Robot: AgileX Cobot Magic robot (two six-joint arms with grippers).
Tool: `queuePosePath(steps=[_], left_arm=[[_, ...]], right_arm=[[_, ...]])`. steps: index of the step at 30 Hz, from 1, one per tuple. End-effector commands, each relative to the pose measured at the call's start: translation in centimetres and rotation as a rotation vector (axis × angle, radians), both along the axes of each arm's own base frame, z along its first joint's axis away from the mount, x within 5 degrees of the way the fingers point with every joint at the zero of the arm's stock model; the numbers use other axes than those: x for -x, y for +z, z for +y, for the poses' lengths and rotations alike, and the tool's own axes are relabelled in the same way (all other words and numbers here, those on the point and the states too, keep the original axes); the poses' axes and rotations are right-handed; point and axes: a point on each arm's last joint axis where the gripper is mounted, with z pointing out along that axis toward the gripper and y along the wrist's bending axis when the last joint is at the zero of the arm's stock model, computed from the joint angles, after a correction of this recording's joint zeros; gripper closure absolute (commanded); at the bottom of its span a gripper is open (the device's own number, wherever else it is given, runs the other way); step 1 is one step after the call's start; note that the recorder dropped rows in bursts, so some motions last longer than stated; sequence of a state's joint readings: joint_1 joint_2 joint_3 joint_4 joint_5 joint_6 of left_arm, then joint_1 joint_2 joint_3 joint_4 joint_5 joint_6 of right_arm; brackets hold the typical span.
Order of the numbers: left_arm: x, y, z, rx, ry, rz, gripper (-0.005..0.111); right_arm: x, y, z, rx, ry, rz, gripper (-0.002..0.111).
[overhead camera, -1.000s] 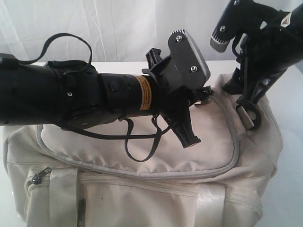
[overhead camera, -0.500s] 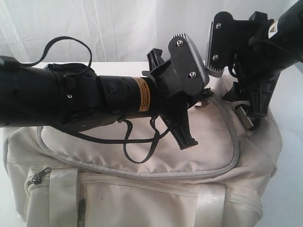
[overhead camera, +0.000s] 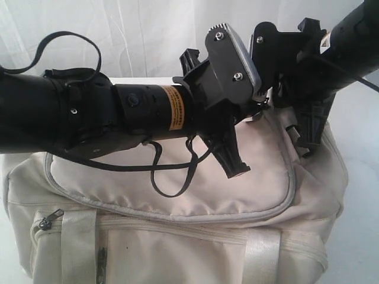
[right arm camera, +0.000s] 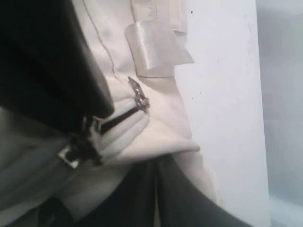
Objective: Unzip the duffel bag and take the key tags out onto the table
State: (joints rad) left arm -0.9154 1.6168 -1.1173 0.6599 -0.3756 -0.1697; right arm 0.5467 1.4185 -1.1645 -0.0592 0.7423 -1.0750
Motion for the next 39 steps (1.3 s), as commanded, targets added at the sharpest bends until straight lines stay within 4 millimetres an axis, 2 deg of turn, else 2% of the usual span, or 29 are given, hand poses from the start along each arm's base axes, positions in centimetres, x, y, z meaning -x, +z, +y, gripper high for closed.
queuePosePath(steps=[1, 7, 16, 19, 24, 25, 27, 31, 36, 39], left_arm=[[0.6, 1.5, 0.1, 0.030, -0.005, -0.014, 0.107], [0.4, 1.0, 0.4, -0.026, 0.034, 0.013, 0.107], [0.8, 2.0, 0.6, 0.045, 0.039, 0.045, 0.107], [1.1, 2.9, 1.0, 0.065, 0.038, 0.033, 0.107], [1.4, 4.0, 1.5, 0.105, 0.044, 0.038, 0.107], [1.7, 4.2, 1.5, 0.106, 0.035, 0.030, 0.107], [2.5, 4.1, 0.9, 0.089, -0.004, 0.008, 0.107], [5.2, 3.9, -0.7, 0.016, -0.115, -0.066, 0.107], [7.1, 3.1, -1.4, -0.053, -0.102, -0.002, 0.107], [8.5, 3.4, -1.4, -0.079, -0.106, 0.004, 0.107]], right_arm=[[0.0, 0.6, -0.2, -0.009, -0.019, -0.032, 0.108], [0.5, 1.7, -1.0, -0.028, -0.053, -0.064, 0.108], [-0.9, 2.2, -2.9, -0.127, -0.201, -0.102, 0.108], [-1.7, 2.7, -3.5, -0.271, -0.346, -0.122, 0.108], [-2.9, 4.1, -5.4, -0.632, -0.679, -0.140, 0.108], [-3.0, 4.5, -6.4, -0.766, -0.813, -0.107, 0.108], [-2.8, 4.8, -7.4, -0.849, -0.920, -0.076, 0.108], [-1.9, 5.2, -7.9, -0.862, -0.971, -0.051, 0.108], [-0.1, 6.6, -8.5, -0.870, -0.981, -0.054, 0.108], [1.1, 6.5, -8.4, -0.891, -1.032, 0.053, 0.108]])
